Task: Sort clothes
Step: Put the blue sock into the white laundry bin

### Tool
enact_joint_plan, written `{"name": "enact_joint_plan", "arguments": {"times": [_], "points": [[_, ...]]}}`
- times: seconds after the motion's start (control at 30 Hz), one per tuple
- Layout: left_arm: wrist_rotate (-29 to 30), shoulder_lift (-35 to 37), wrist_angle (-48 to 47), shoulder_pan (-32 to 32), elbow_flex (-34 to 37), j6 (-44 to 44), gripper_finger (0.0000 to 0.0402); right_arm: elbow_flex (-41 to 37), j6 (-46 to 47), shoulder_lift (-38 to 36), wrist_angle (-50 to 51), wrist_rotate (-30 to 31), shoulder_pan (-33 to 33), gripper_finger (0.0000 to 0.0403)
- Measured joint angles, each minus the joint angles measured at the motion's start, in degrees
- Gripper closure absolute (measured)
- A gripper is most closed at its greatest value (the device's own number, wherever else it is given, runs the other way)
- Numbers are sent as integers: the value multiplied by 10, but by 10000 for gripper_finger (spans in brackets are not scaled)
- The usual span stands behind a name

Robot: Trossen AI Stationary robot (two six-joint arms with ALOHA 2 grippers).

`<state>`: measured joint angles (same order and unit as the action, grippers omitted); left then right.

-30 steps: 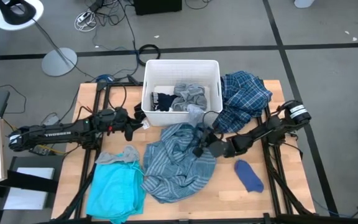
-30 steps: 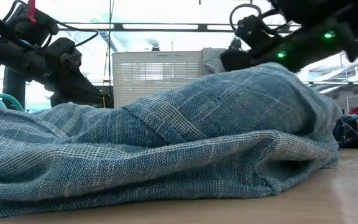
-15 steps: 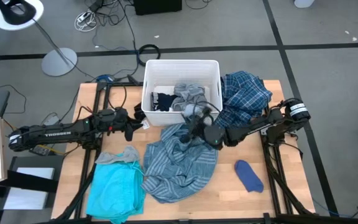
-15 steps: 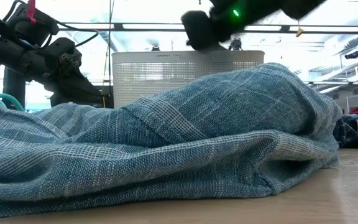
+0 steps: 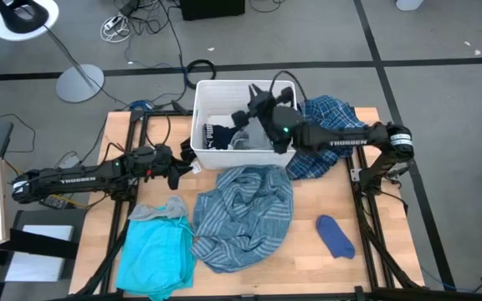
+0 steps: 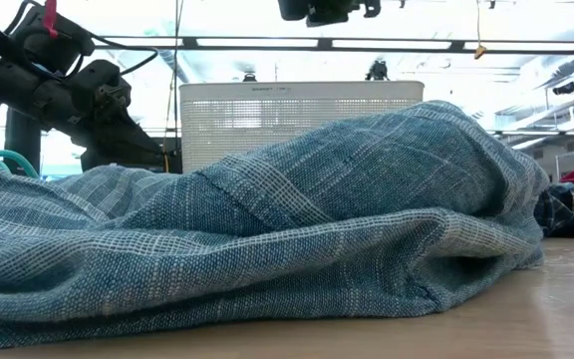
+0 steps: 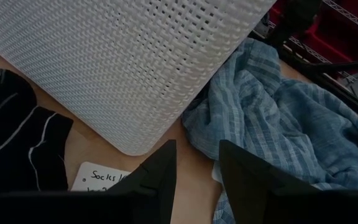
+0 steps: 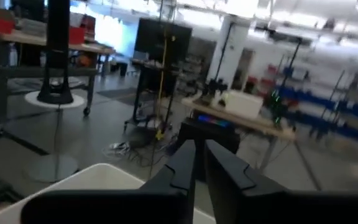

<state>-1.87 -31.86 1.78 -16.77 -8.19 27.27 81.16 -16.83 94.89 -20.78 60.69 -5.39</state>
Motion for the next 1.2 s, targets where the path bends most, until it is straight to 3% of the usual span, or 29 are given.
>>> {"name": "enact_joint_plan", "arguments": {"times": [0.13, 0.23, 0.57, 0.83, 1.07, 1.2], "points": [[-1, 0, 0, 0, 0, -3, 275, 52, 189, 1, 252, -113, -18, 332], [-1, 0, 0, 0, 0, -5, 275, 75, 268, 1, 371, -193, -37, 306], [-2, 0, -1, 0, 0, -14, 275, 98, 329, -83, 624, -197, 3, 258], [-3, 0, 1, 0, 0, -15, 275, 48, 587, -171, 892, -208, 142, 259], [-3, 0, 0, 0, 0, -13, 275, -64, 847, -202, 945, -288, 301, 260], [-3, 0, 0, 0, 0, -12, 275, -146, 969, -201, 927, -389, 364, 260]]}}
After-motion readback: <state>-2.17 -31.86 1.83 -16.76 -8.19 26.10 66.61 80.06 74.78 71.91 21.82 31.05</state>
